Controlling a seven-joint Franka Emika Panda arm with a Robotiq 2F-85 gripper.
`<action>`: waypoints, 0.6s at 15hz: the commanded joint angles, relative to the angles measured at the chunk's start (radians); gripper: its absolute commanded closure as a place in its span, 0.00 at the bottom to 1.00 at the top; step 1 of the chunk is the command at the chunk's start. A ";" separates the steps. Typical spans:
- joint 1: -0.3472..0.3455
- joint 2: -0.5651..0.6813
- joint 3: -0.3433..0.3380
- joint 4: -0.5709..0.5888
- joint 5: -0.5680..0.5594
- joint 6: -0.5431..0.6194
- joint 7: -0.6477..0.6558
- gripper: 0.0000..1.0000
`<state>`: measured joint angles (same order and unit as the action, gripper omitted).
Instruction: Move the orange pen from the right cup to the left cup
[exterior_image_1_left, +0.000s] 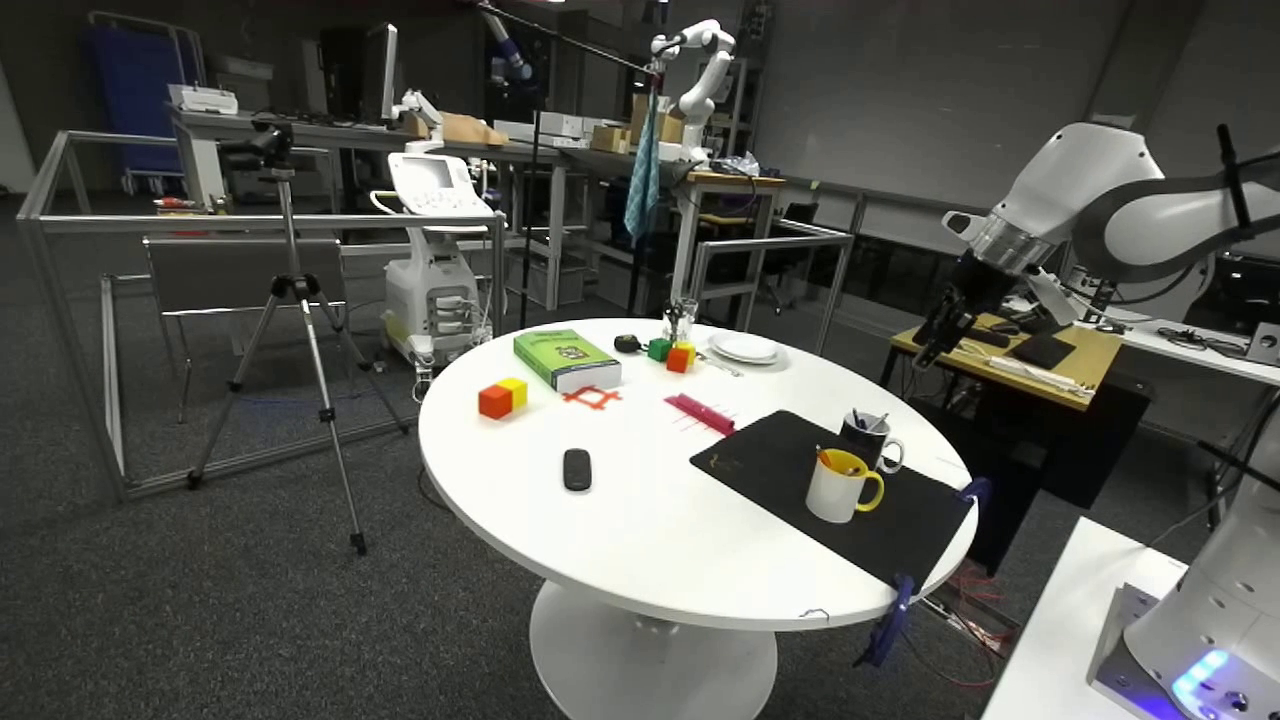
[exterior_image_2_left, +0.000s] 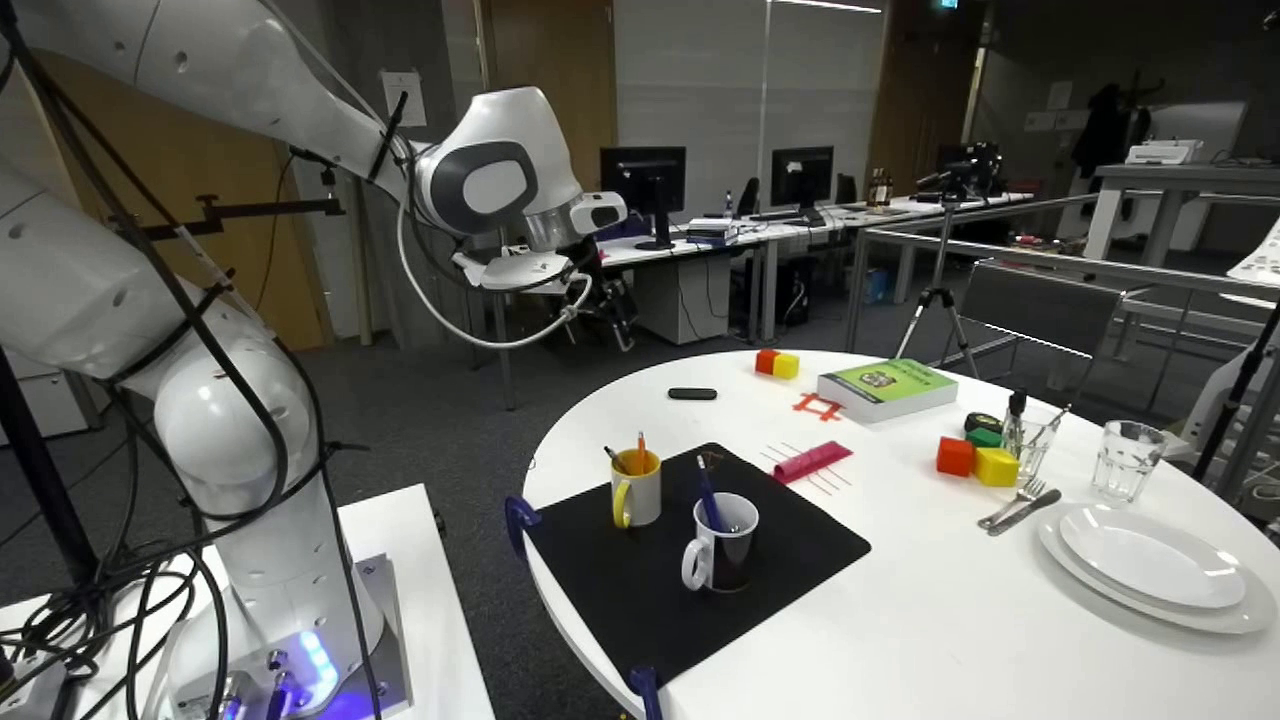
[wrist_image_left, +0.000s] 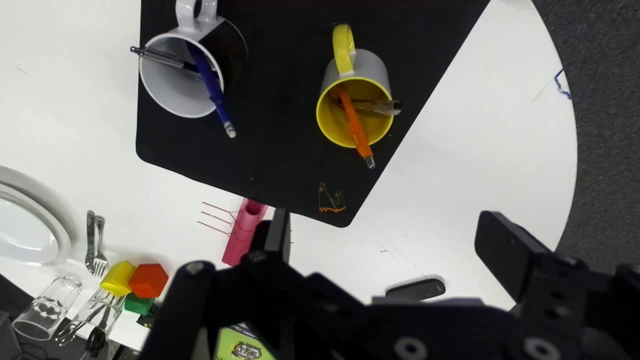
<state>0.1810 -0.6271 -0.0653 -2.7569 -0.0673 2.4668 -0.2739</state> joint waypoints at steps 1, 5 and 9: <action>0.014 -0.039 -0.026 0.026 0.048 -0.107 -0.060 0.00; -0.007 -0.024 -0.009 0.018 0.055 -0.117 -0.053 0.00; -0.009 -0.019 -0.008 0.016 0.056 -0.121 -0.055 0.00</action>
<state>0.1823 -0.6459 -0.0835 -2.7431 -0.0203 2.3495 -0.3229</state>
